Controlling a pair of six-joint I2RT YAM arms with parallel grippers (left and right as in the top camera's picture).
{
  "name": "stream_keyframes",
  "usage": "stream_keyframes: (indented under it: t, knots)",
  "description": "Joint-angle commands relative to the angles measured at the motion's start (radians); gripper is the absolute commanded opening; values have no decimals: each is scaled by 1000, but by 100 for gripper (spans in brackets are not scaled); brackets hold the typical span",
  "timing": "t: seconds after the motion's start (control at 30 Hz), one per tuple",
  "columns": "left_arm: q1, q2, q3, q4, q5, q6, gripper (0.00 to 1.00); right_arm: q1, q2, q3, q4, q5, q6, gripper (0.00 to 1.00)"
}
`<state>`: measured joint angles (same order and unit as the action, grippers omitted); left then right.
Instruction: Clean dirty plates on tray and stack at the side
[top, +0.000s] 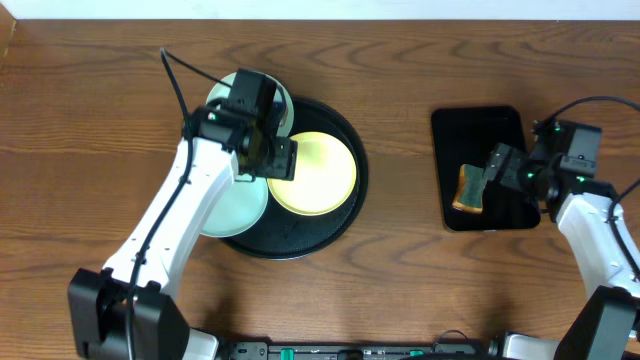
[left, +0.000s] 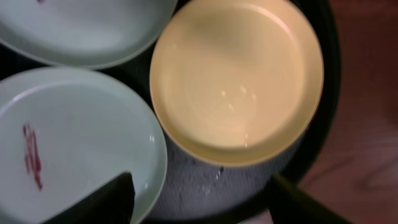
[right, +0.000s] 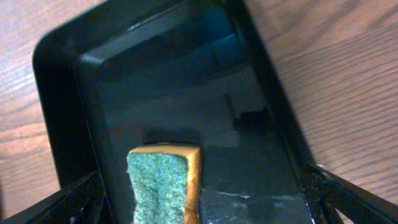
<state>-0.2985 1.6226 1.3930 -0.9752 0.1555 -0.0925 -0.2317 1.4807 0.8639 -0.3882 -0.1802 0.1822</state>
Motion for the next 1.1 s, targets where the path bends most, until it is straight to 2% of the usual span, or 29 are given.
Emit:
stream_keyframes:
  t: [0.0,0.13,0.2,0.27,0.5,0.67,0.77,0.93,1.07]
  knots:
    - [-1,51,52,-30,17,10,69,-25,-14,17,-16,-30,3,99]
    - [1,50,49,-24,16,21,71,-25,-14,17,-24,-27,3,99]
    - [1,51,31,15,17,61,79,-25,-14,17,-24,-27,3,99]
    - [7,62,6,63,21,74,81,-25,-14,17,-24,-27,3,99]
    - [117,174,3,68,212,151,81,-25,-14,17,-24,-27,3,99]
    - [222,219,2,77,363,243,78,-25,-14,17,-24,-27,3,99]
    - [246,255,2,88,370,250,75,-25,-14,17,-24,-27,3,99]
    - [235,326,2,114,428,270,62,-25,-14,17,-24,-27,3,99]
    - [237,370,2,141,428,272,60,-25,-14,17,-24,-27,3,99]
